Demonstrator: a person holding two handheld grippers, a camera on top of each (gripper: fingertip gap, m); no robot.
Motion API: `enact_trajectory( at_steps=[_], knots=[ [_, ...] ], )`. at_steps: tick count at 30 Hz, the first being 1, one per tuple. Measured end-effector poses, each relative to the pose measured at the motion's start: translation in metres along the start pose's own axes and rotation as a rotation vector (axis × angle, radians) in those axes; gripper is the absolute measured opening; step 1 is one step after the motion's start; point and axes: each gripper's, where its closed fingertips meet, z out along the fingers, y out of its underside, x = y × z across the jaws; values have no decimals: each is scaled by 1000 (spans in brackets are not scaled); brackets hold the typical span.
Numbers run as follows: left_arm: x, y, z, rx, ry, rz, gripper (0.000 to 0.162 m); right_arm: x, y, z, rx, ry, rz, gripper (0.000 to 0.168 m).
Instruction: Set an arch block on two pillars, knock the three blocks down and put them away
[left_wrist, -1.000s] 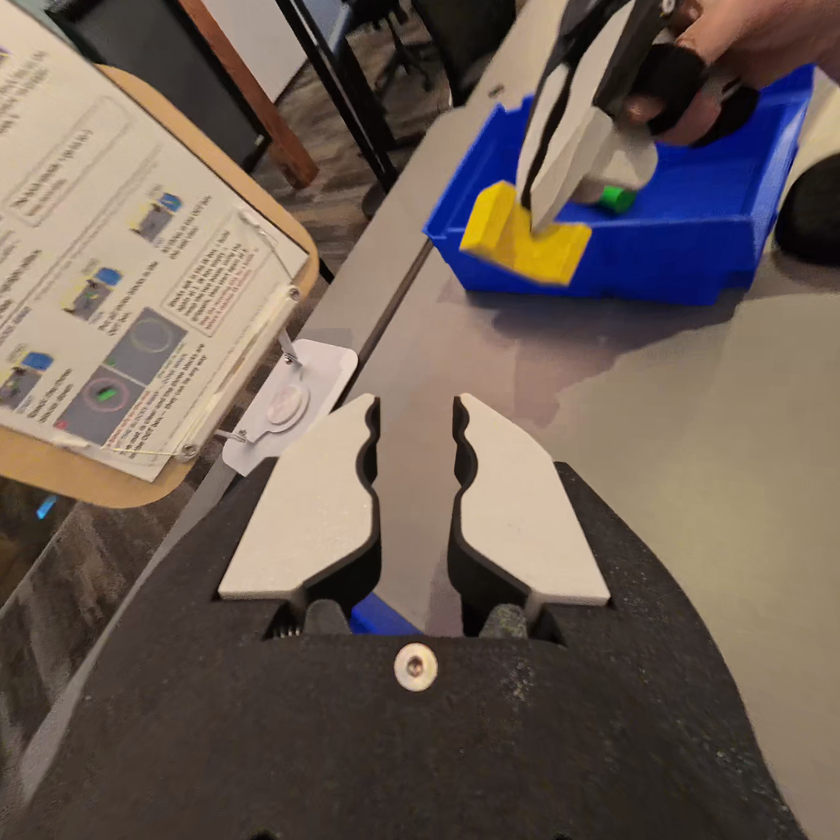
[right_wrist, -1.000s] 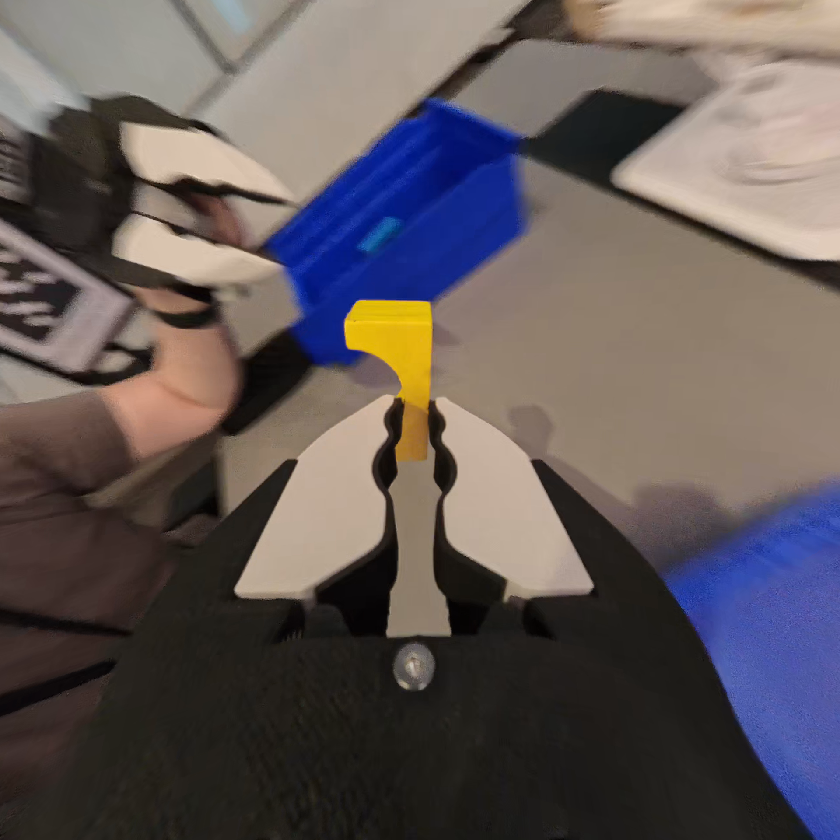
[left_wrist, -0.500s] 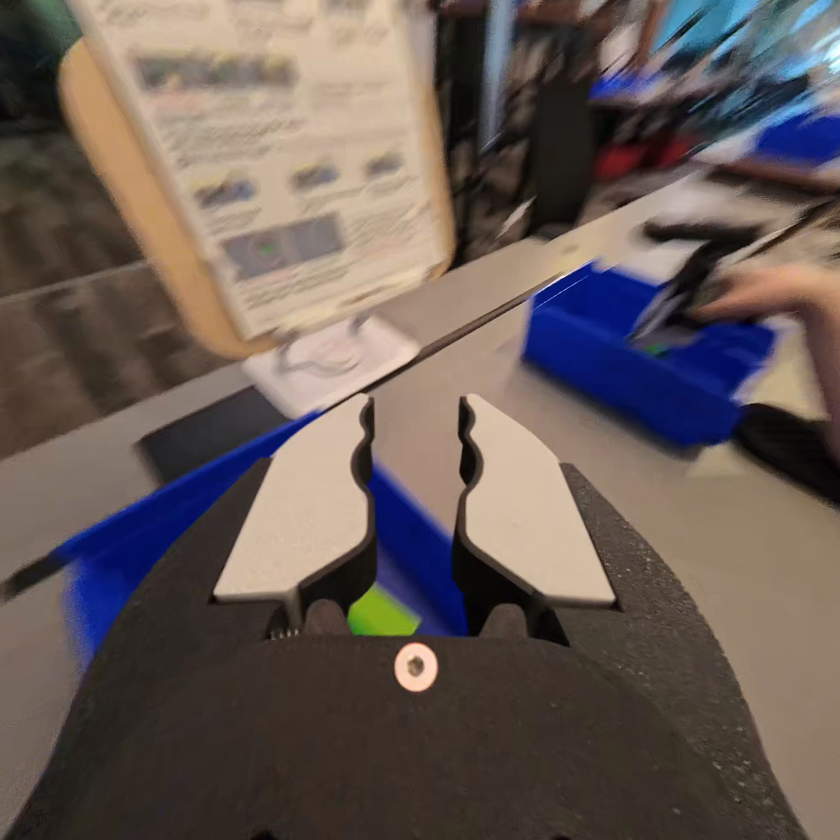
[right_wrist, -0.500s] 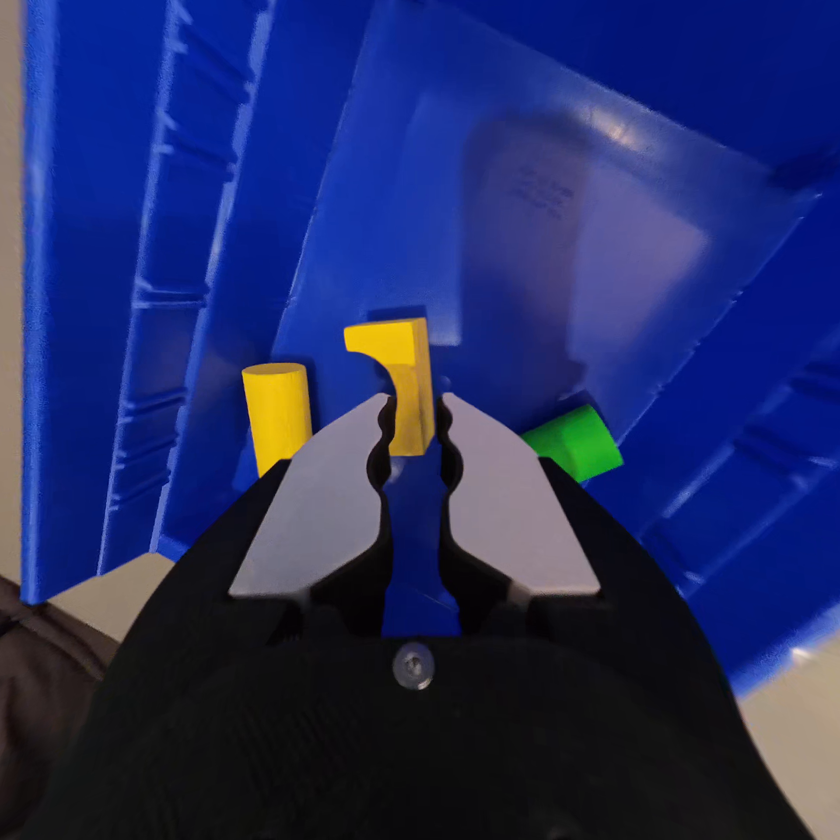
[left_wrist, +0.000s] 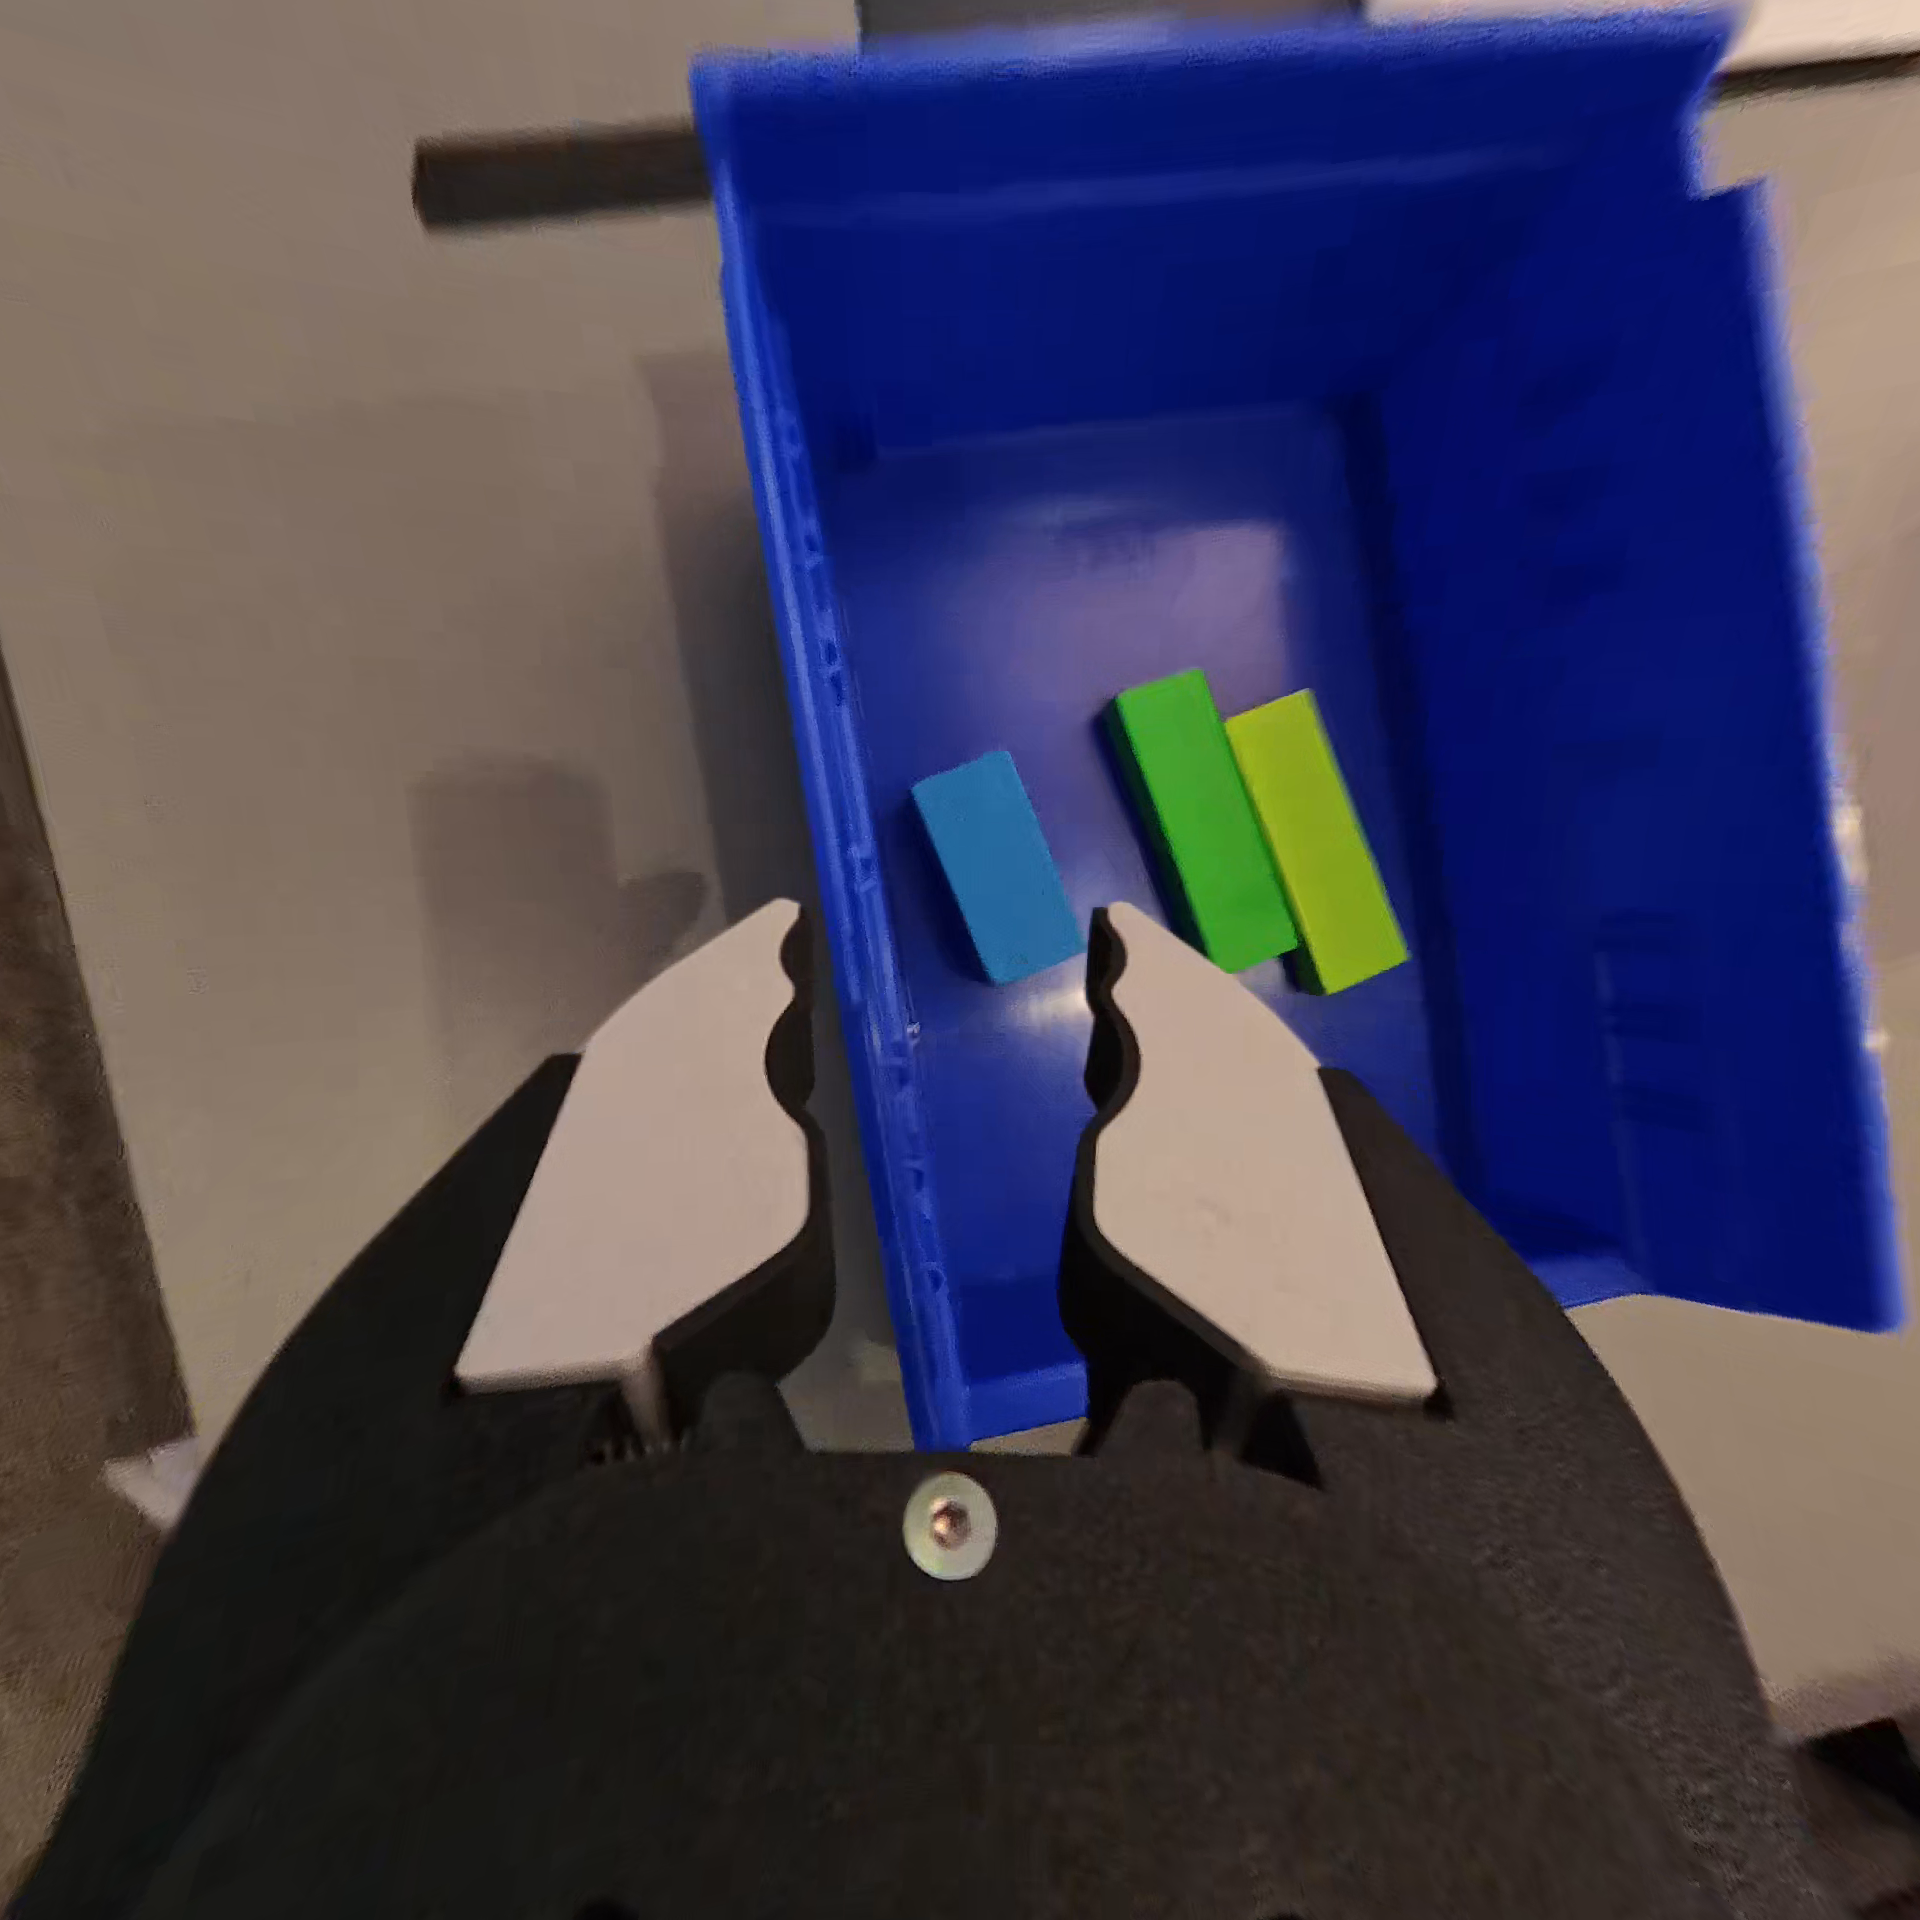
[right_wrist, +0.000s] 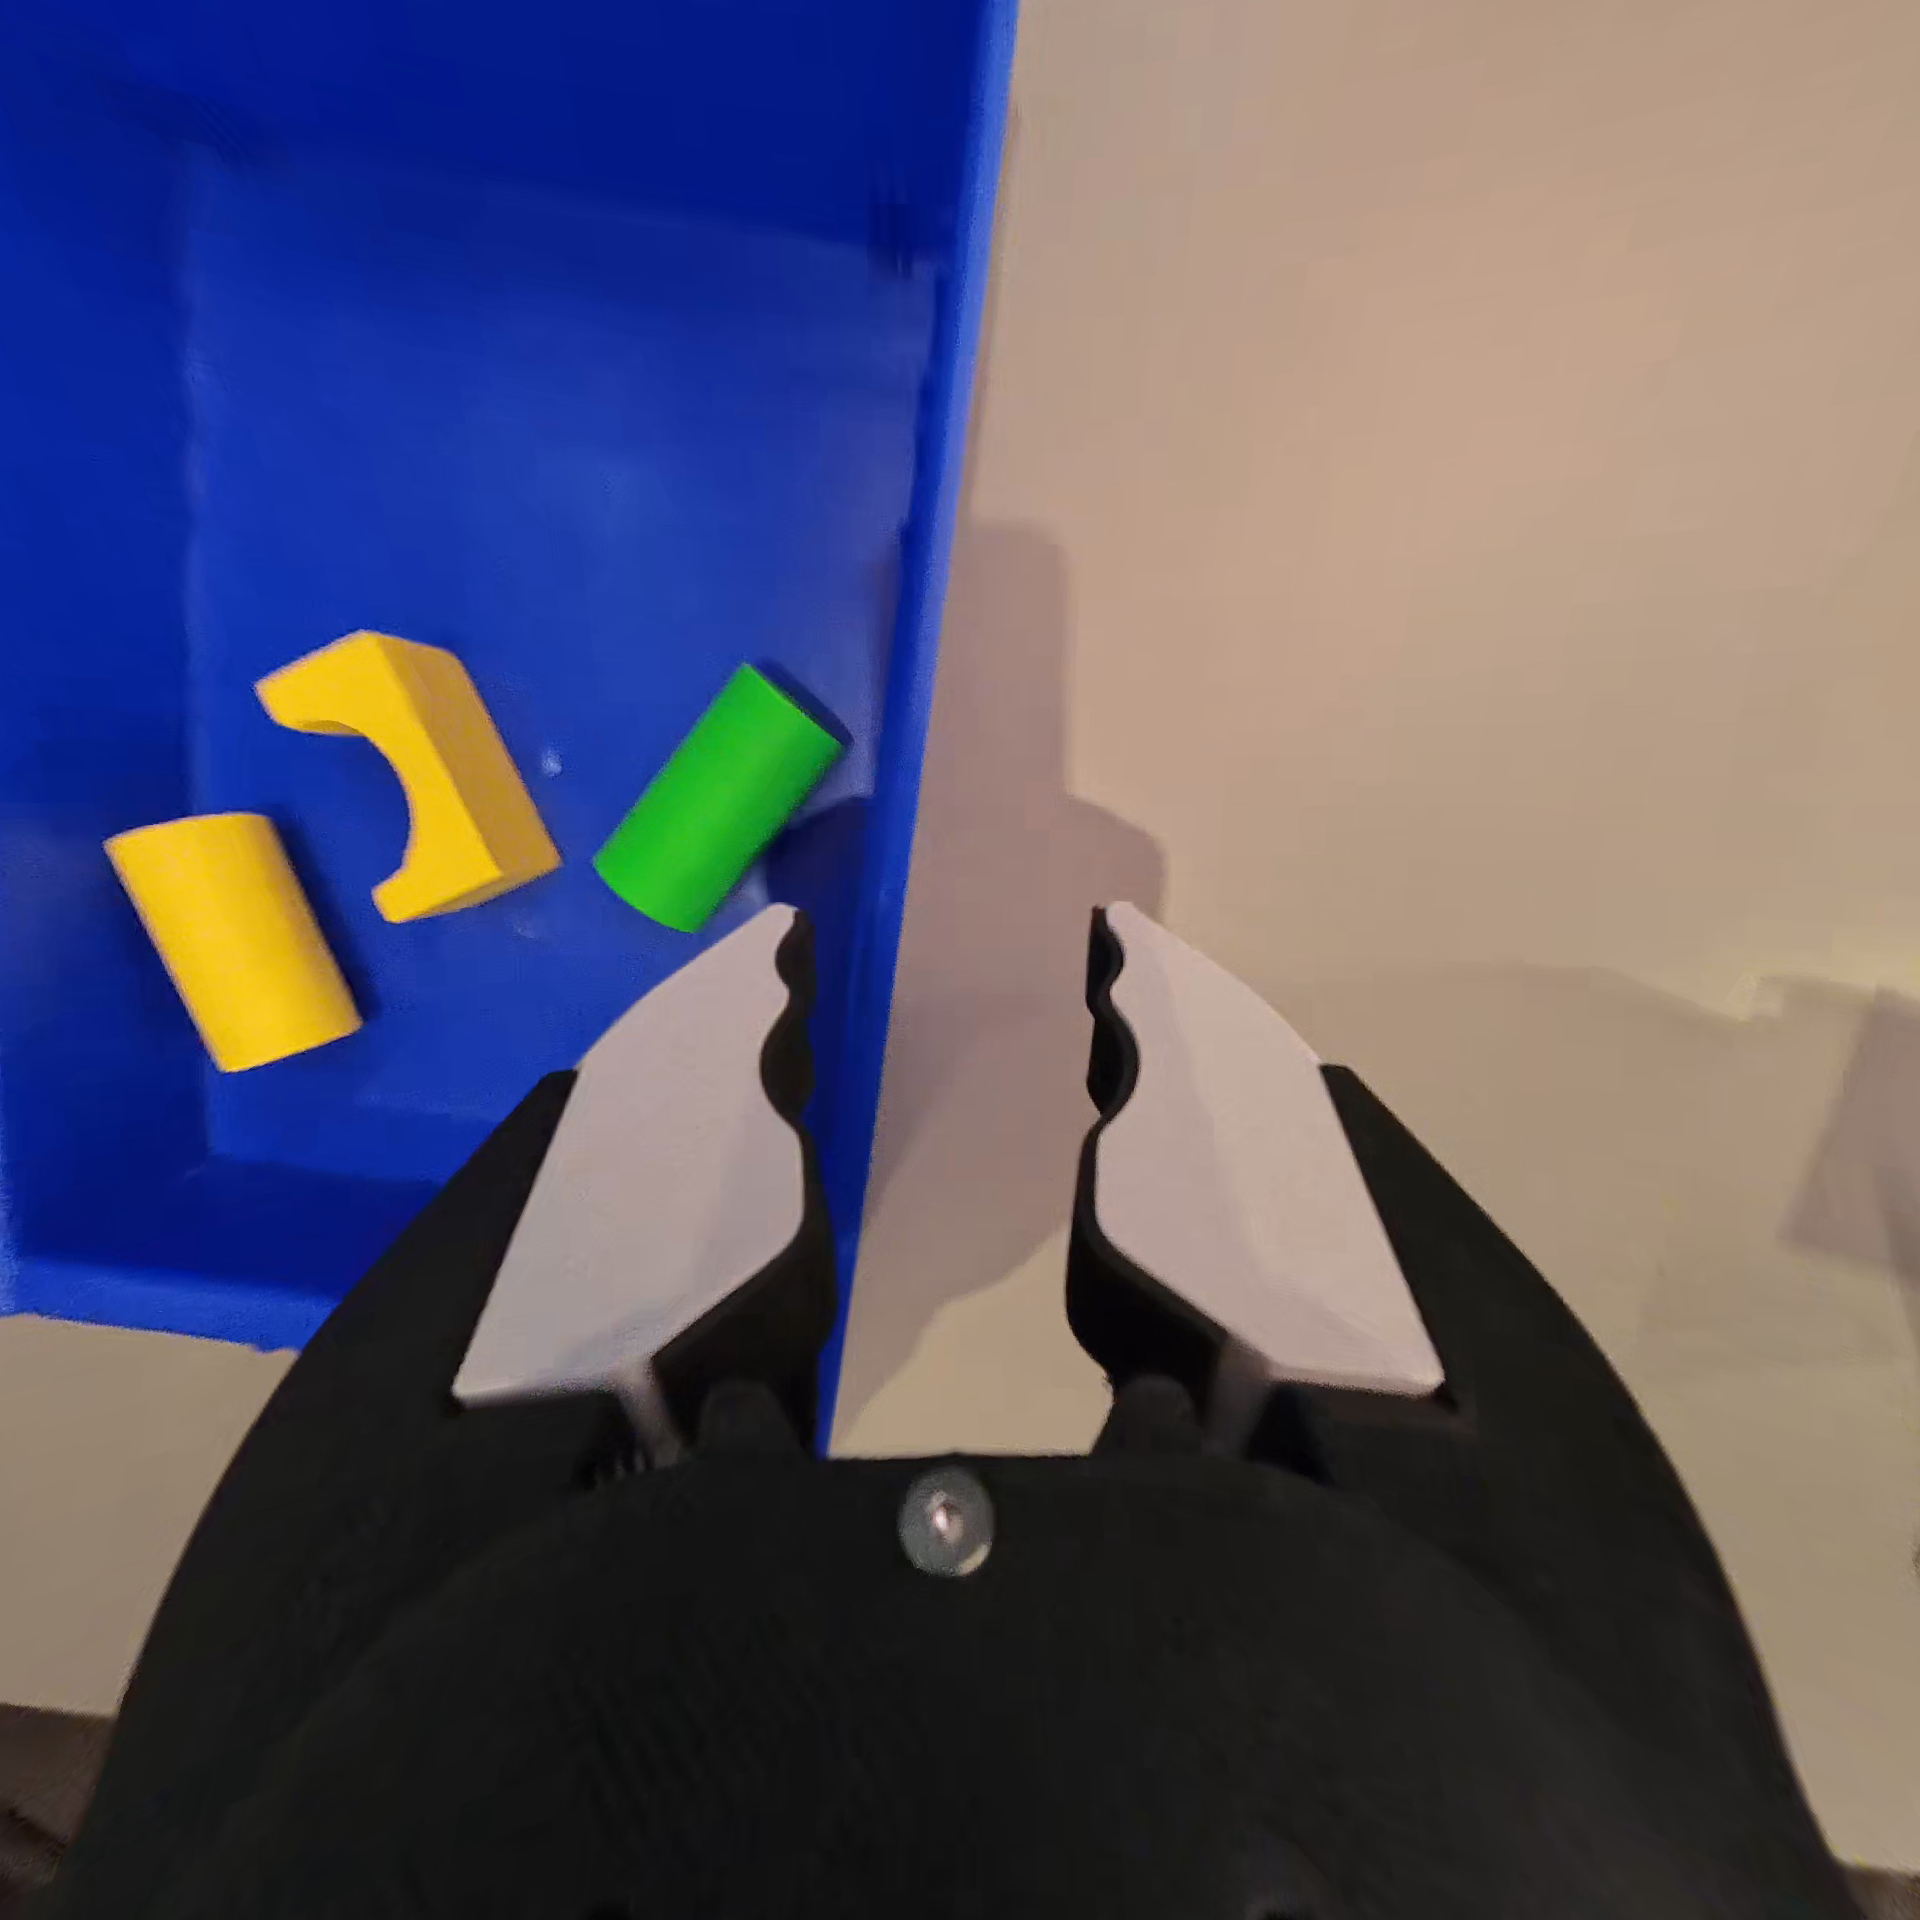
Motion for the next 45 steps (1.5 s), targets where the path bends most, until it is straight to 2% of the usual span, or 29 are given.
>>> enact_trajectory(
  at_steps=[2, 4, 5, 7, 10, 11, 15, 21, 25, 28, 33, 40, 43, 45],
  knots=[
    [-12, 12, 12, -92, -70, -10, 49, -2, 8, 15, -82, -8, -28, 48],
    [-20, 23, 19, -164, -120, -4, 48, -15, 13, 25, -137, -78, -47, 18],
    [-18, 28, 23, -195, -102, -9, 46, -19, 14, 27, -156, -100, -40, 9],
    [-14, 34, 32, -236, -66, -11, 41, -20, 15, 28, -176, -85, -27, 8],
    [-15, 46, 42, -320, -54, -20, 7, -25, 15, 28, -189, -79, -25, 8],
    [-15, 47, 44, -334, -65, -25, 6, -29, 15, 28, -194, -89, -17, 8],
    [5, 43, 49, -352, -52, 33, 7, -61, 7, 32, -204, -123, -65, 8],
    [82, 33, 65, -384, -21, 233, 16, -134, -8, 38, -221, -160, -148, 8],
    [127, 32, 72, -388, -18, 332, 22, -167, -10, 39, -223, -163, -188, 8],
    [144, 36, 72, -404, -30, 386, 23, -170, -13, 41, -213, -115, -235, 10],
    [157, 49, 65, -463, -43, 417, 34, -164, -20, 49, -211, -36, -255, 17],
    [175, 54, 62, -480, 90, 453, 51, -157, -27, 53, -392, -20, -163, 20],
    [179, 44, 56, -429, 179, 409, 48, -153, -28, 58, -464, 5, -146, 26],
    [177, 34, 48, -371, 211, 393, 44, -154, -28, 61, -497, -12, -124, 24]
  ],
)
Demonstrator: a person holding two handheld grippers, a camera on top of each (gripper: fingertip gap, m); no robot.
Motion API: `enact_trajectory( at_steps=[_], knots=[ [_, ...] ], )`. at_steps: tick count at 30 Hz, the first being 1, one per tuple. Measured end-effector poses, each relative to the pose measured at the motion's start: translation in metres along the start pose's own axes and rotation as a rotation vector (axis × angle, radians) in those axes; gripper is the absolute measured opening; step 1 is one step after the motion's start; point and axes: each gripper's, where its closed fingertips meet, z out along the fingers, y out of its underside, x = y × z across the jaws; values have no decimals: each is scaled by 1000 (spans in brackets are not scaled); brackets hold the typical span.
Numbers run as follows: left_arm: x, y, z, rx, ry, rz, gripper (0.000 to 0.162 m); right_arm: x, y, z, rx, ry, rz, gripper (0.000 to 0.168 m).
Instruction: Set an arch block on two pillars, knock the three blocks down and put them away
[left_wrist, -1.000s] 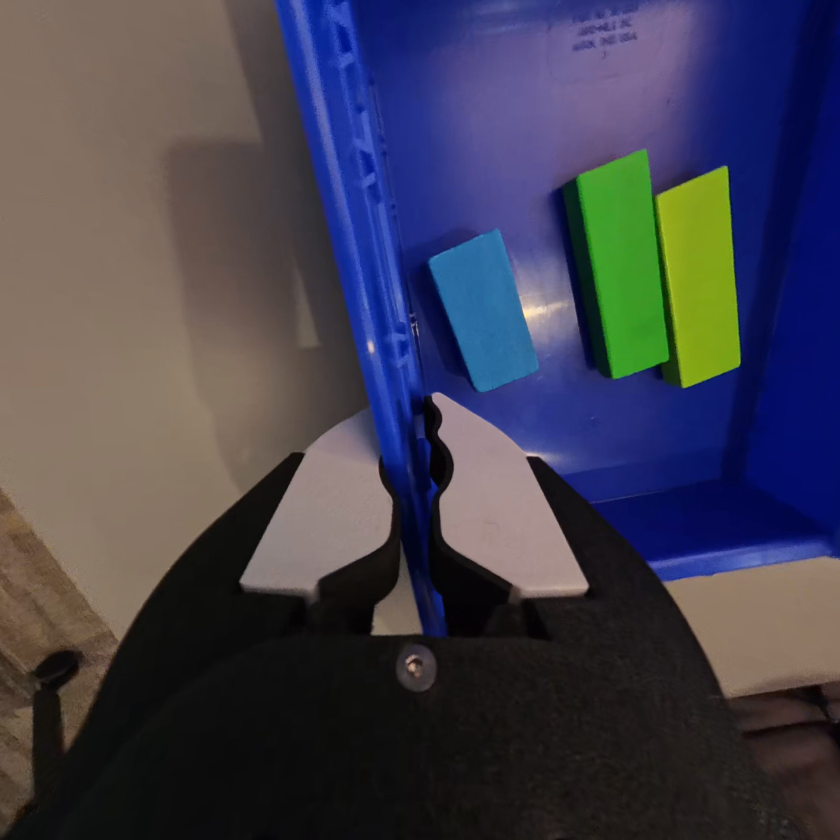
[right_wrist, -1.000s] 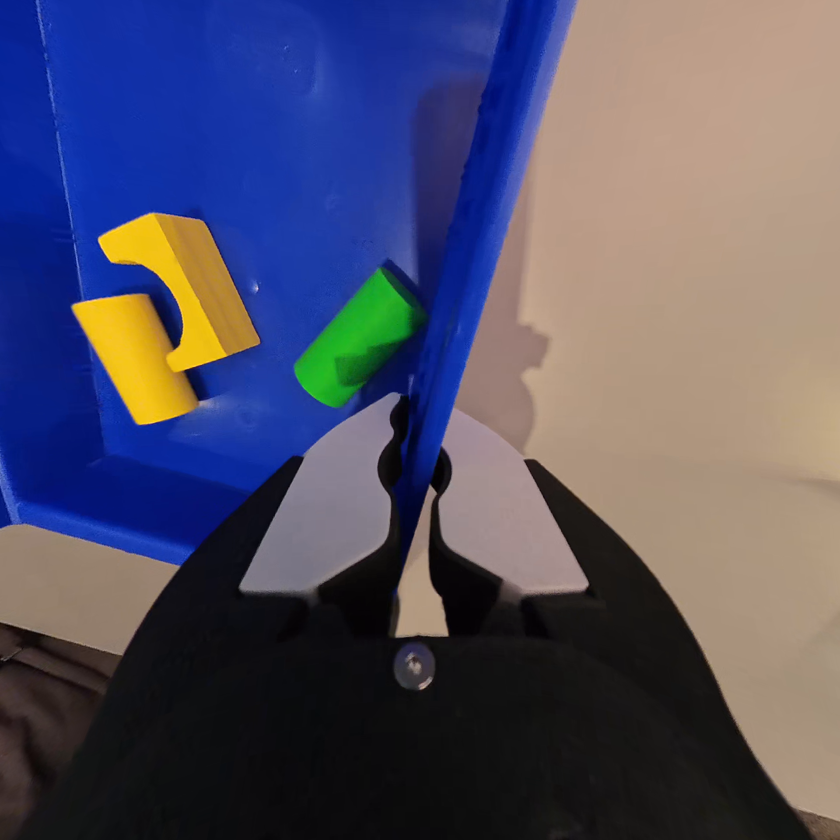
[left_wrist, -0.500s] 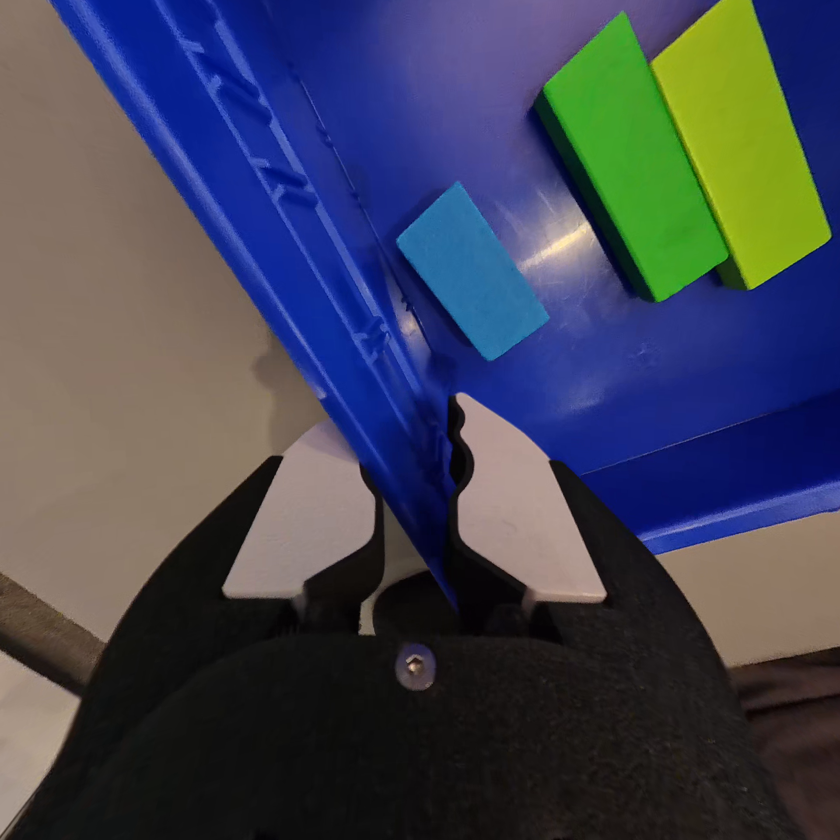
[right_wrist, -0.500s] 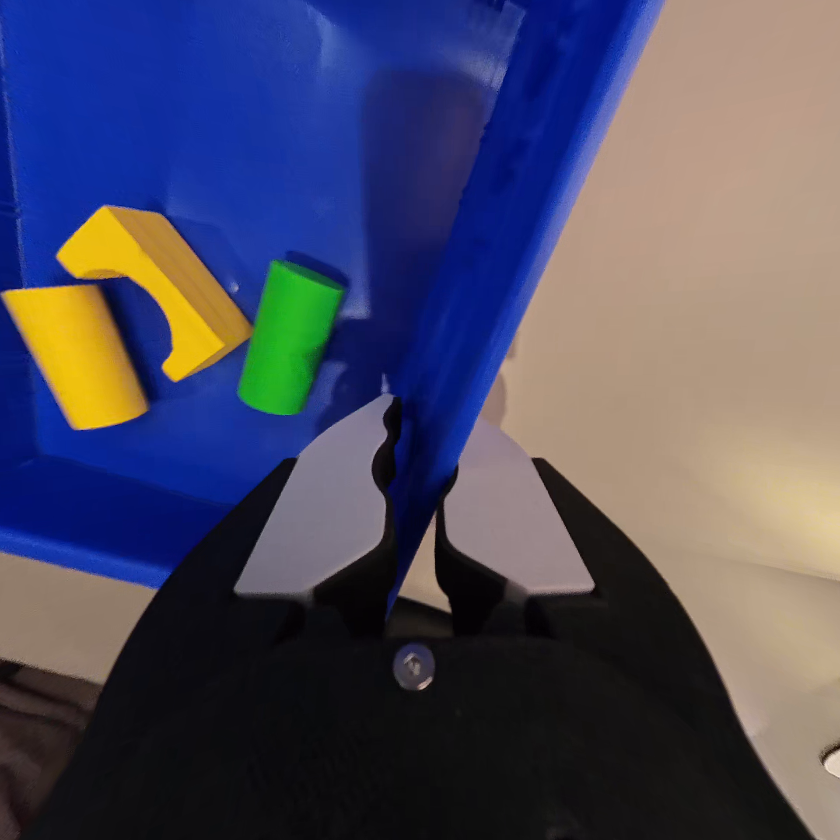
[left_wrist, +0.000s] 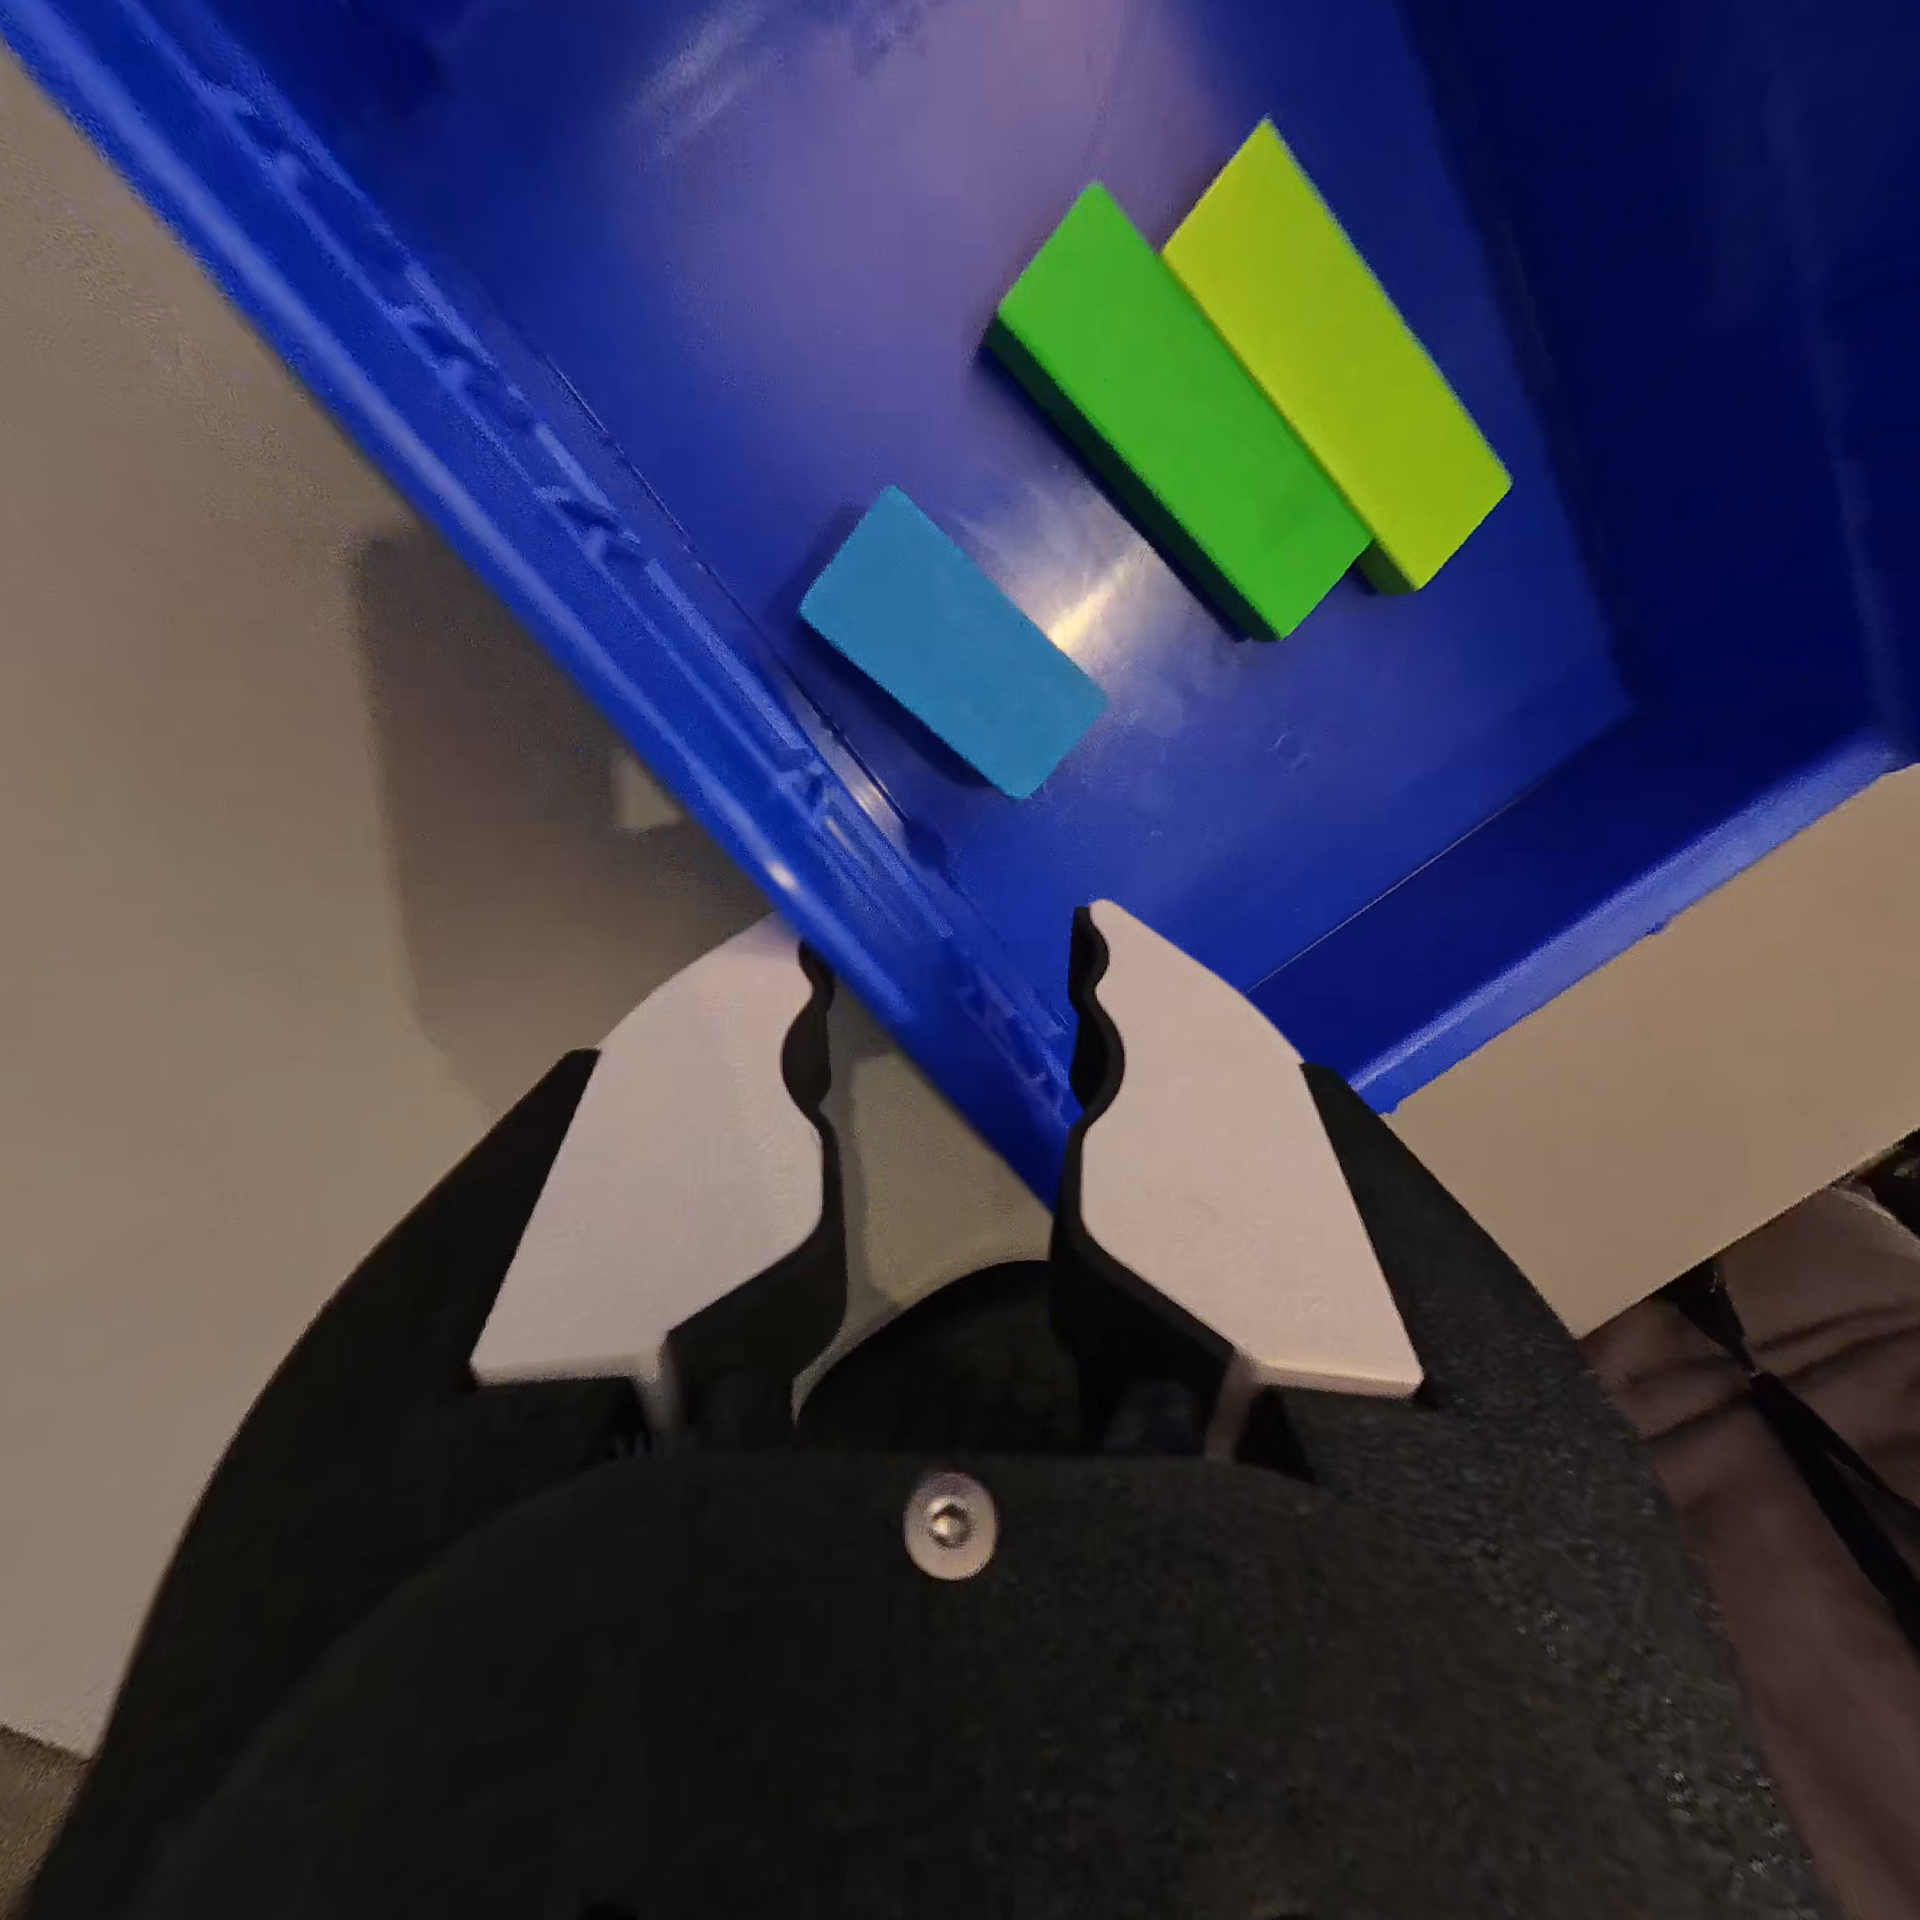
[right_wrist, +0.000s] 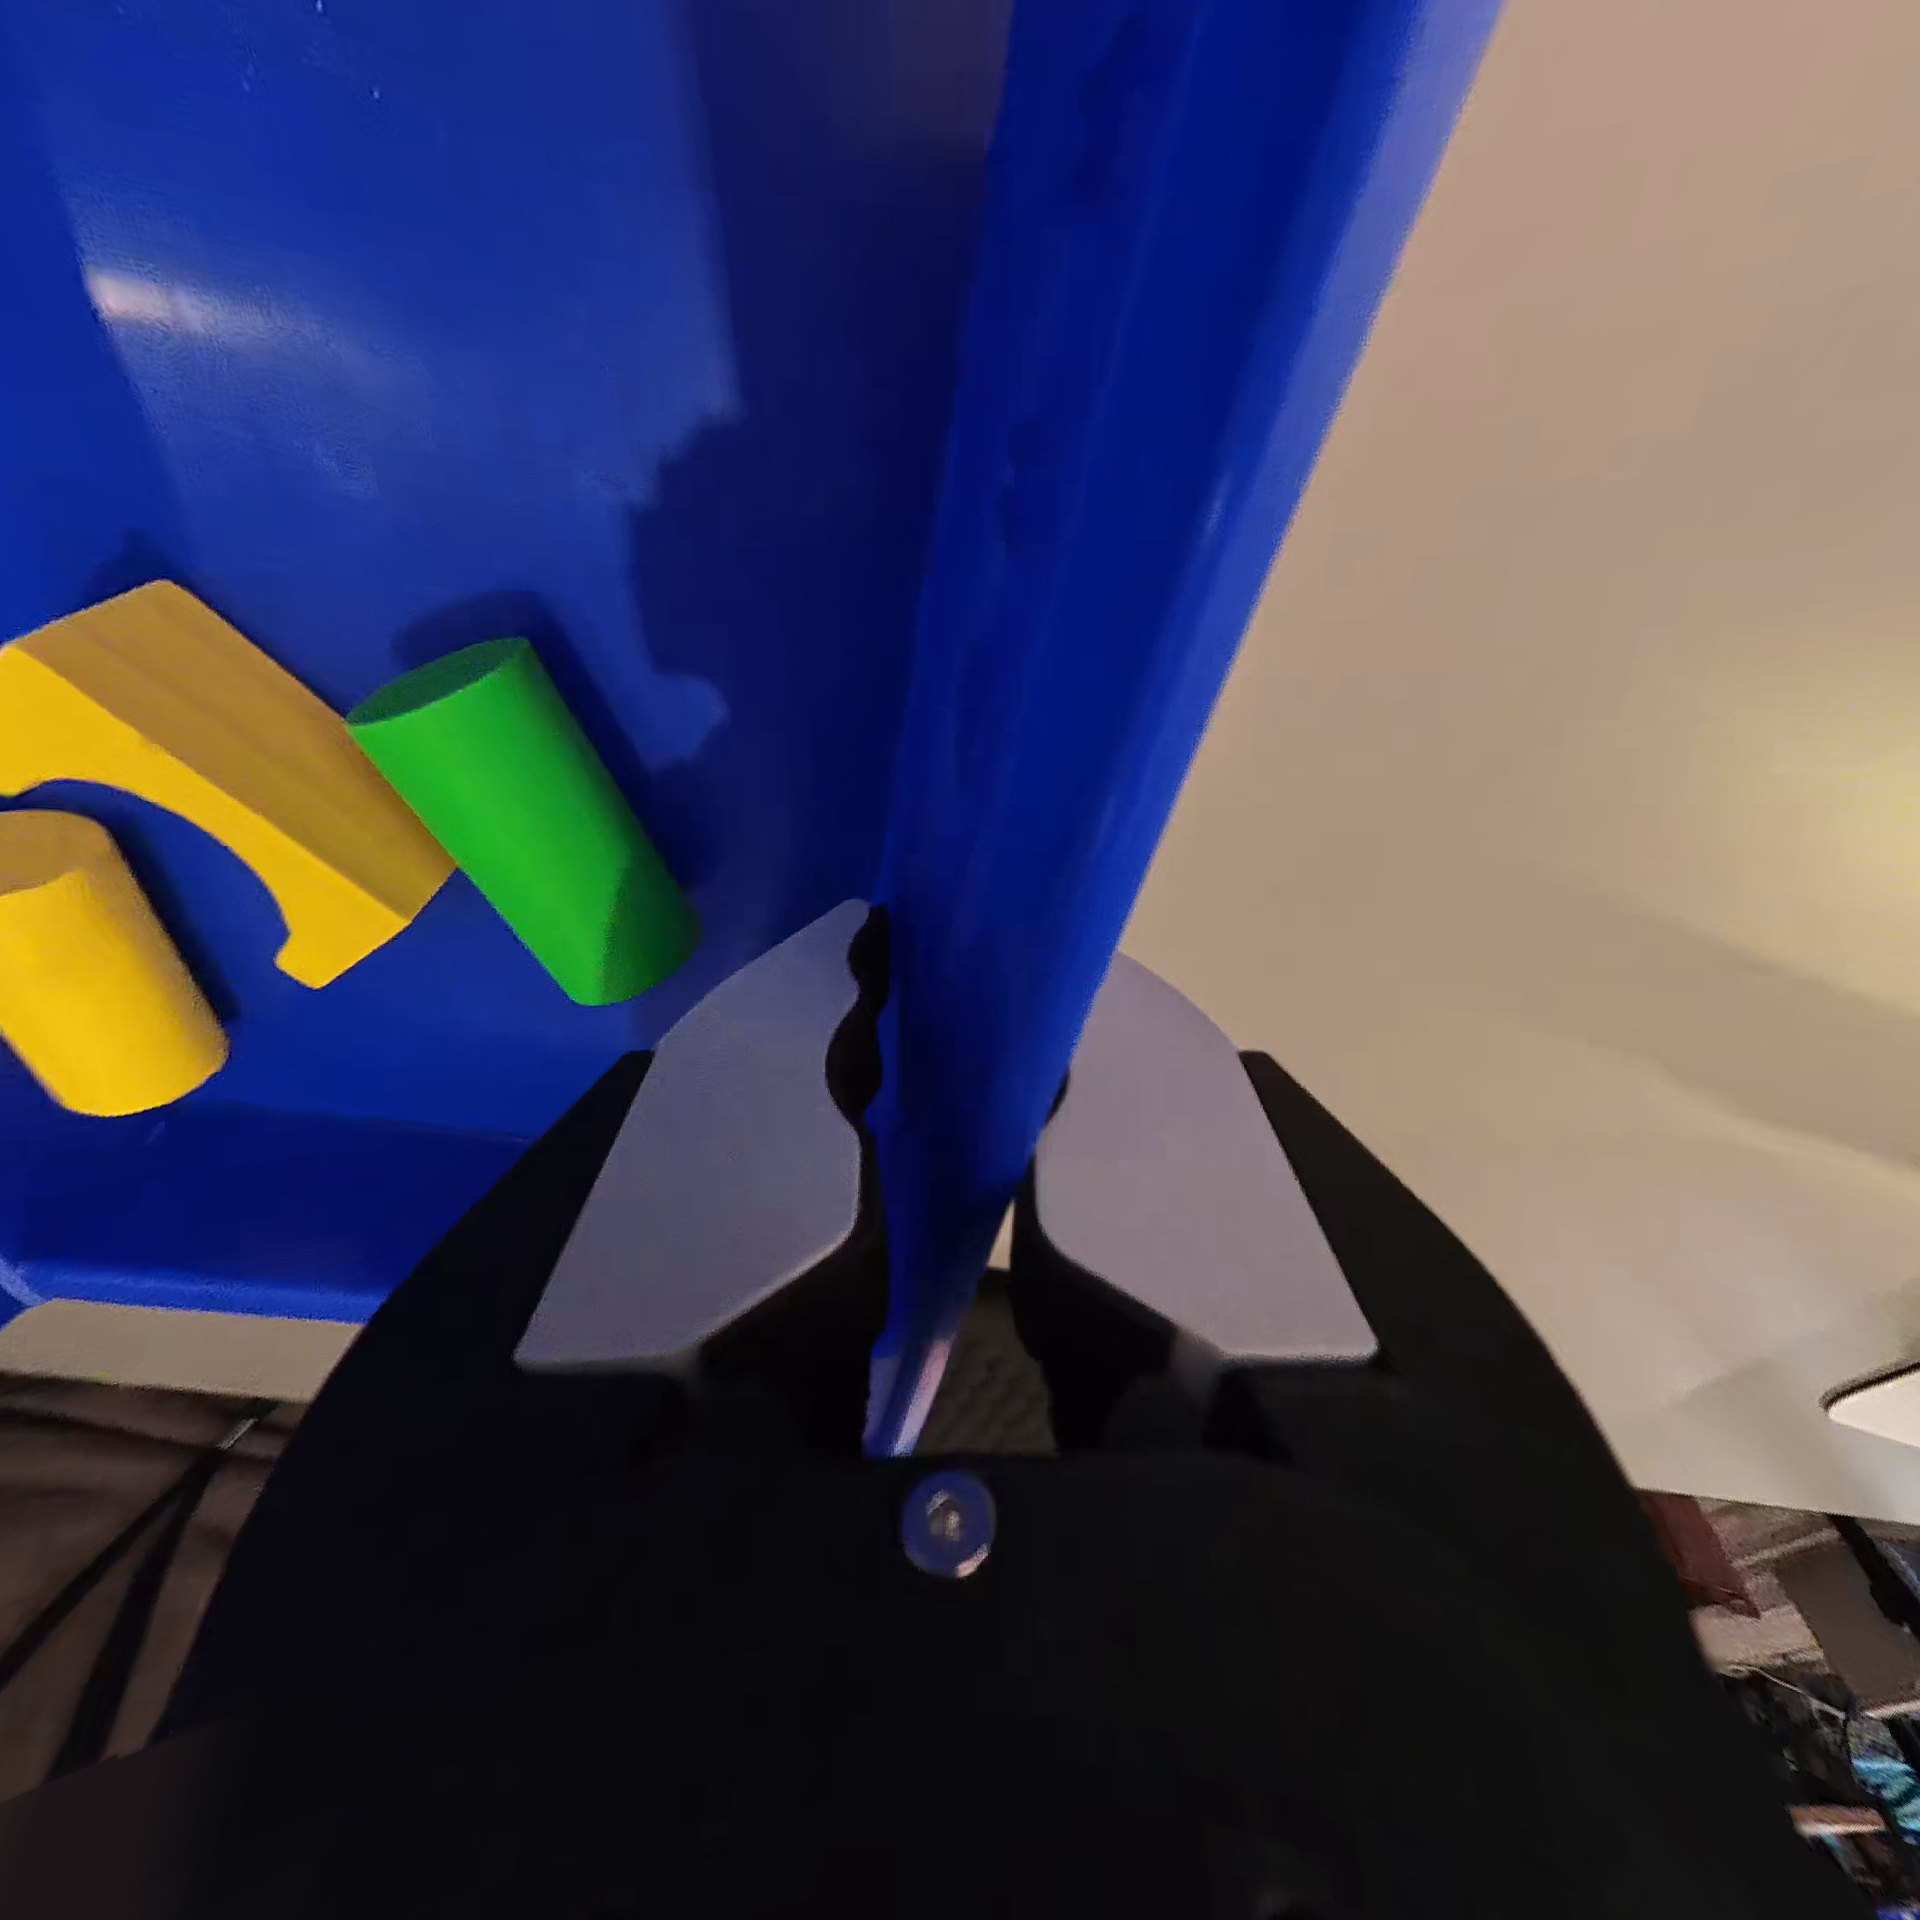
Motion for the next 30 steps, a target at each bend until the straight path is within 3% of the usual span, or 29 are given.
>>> enact_trajectory(
  at_steps=[2, 4, 11, 18, 20, 24, 27, 30],
  knots=[
    [-4, -3, -17, 73, 0, 9, 44, -7, -2, 0, 6, -111, 29, 9],
    [-11, 0, -39, 145, -13, 13, 44, -7, -1, 0, 25, -211, 49, 8],
    [-42, 31, -123, 412, -72, -80, 37, 33, 38, -9, 7, -188, 106, 8],
    [-66, 54, -161, 591, -34, -157, 38, 25, 51, -96, 14, -75, 104, 8],
    [-85, 62, -162, 596, -71, -222, 52, -1, 37, -128, 34, -24, 59, 7],
    [-118, 77, -174, 664, -134, -348, 60, -86, -12, -173, 70, 18, -95, 7],
    [-128, 86, -188, 759, -75, -411, 59, -171, -52, -184, 74, -46, -220, 7],
    [-148, 102, -210, 871, -121, -500, 59, -263, -90, -180, 90, -136, -349, 8]
  ],
)
